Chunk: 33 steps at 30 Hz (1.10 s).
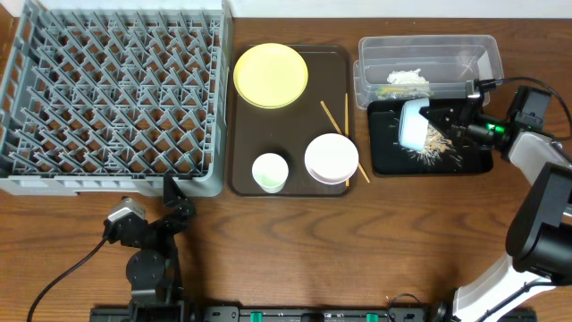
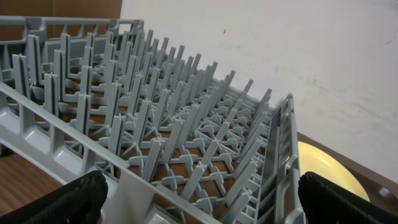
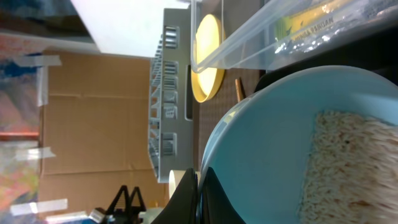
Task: Sort waste into correct bins and load items into the dishwasher
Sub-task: 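Tilt the light-blue bowl with the right gripper, pouring rice onto the black tray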
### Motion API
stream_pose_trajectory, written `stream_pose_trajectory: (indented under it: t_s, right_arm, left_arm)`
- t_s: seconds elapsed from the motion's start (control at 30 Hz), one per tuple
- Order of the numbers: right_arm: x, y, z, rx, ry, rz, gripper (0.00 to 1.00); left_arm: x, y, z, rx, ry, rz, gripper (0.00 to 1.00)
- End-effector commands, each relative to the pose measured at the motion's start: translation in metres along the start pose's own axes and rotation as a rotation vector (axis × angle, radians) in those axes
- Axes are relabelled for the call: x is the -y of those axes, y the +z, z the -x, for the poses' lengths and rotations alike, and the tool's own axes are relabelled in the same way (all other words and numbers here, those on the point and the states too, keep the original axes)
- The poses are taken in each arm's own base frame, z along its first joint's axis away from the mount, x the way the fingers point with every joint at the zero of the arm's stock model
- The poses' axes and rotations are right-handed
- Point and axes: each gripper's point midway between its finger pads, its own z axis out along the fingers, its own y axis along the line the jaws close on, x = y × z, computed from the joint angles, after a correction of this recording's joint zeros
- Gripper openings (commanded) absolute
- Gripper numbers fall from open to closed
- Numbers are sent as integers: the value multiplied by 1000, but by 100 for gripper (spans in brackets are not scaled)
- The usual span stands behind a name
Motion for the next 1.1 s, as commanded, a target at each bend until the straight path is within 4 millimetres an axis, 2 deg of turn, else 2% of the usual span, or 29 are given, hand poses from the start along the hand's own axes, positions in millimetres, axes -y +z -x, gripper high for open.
stream_pose_trajectory:
  t_s: [0.0, 0.13, 0.23, 0.43, 0.53, 0.63, 1.07]
  right_arm:
    - [-18, -3, -4, -36, -19, 101, 1]
    - [-29, -5, -2, -51, -25, 154, 1]
    - [-33, -7, -1, -64, 65, 170, 1]
    - [-29, -8, 2, -49, 113, 148, 1]
    - [-32, -9, 2, -64, 214, 159, 1]
    - [-38, -9, 5, -75, 211, 180, 1]
    - [-39, -11, 9, -61, 213, 175, 1]
  left_arm:
    - [-10, 1, -15, -41, 35, 41, 100]
    - [-10, 1, -15, -41, 35, 41, 100]
    - [-10, 1, -15, -41, 35, 41, 100]
    - [-10, 1, -15, -41, 35, 41, 100]
    - [-10, 1, -15, -41, 34, 40, 100]
    - [-10, 1, -15, -41, 35, 41, 100]
    - [-10, 1, -15, -41, 35, 41, 100]
